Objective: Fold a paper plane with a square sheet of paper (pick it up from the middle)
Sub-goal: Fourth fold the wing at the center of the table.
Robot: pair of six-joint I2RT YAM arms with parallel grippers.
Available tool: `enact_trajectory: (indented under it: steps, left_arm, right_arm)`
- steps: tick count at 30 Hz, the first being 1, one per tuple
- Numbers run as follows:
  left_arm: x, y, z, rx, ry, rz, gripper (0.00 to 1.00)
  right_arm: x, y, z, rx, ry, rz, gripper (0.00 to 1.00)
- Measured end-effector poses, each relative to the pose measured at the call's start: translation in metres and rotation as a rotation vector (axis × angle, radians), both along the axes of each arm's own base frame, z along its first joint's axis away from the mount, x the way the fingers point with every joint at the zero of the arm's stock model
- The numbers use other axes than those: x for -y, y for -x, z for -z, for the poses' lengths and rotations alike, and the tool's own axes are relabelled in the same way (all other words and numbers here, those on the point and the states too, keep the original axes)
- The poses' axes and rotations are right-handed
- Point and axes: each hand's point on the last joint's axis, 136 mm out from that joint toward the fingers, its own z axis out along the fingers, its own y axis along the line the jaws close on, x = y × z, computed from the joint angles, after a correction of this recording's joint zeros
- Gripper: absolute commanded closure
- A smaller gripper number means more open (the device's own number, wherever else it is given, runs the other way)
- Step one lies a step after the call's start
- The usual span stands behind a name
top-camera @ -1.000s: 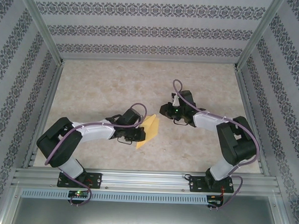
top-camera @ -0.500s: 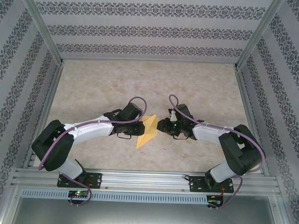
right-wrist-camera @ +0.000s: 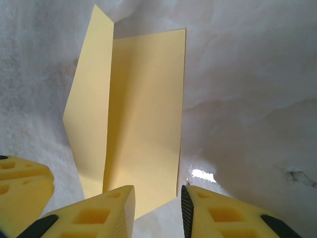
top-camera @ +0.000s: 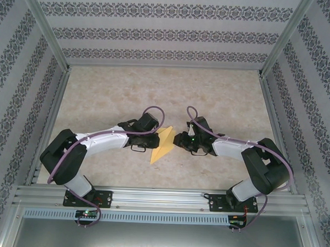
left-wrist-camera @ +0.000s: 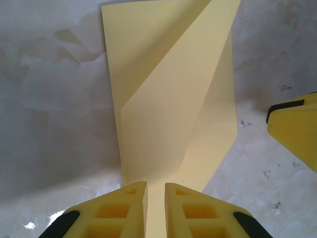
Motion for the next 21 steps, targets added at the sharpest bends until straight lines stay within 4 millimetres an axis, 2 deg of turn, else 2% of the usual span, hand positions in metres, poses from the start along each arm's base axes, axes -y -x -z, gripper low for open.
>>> enact_trajectory:
  steps: [4,9,21]
  left_arm:
    - [0.003,-0.003,0.001,-0.002,-0.003,0.003,0.82]
    - [0.006,-0.003,0.007,-0.021,-0.002,0.01,0.83]
    - [0.009,0.0,0.04,-0.102,-0.035,0.021,0.86]
  right_arm:
    - [-0.003,0.002,-0.002,0.008,-0.002,-0.008,0.75]
    - [-0.011,0.001,-0.008,0.029,-0.027,-0.026,0.87]
    - [-0.047,-0.019,-0.02,0.076,-0.088,-0.066,0.91]
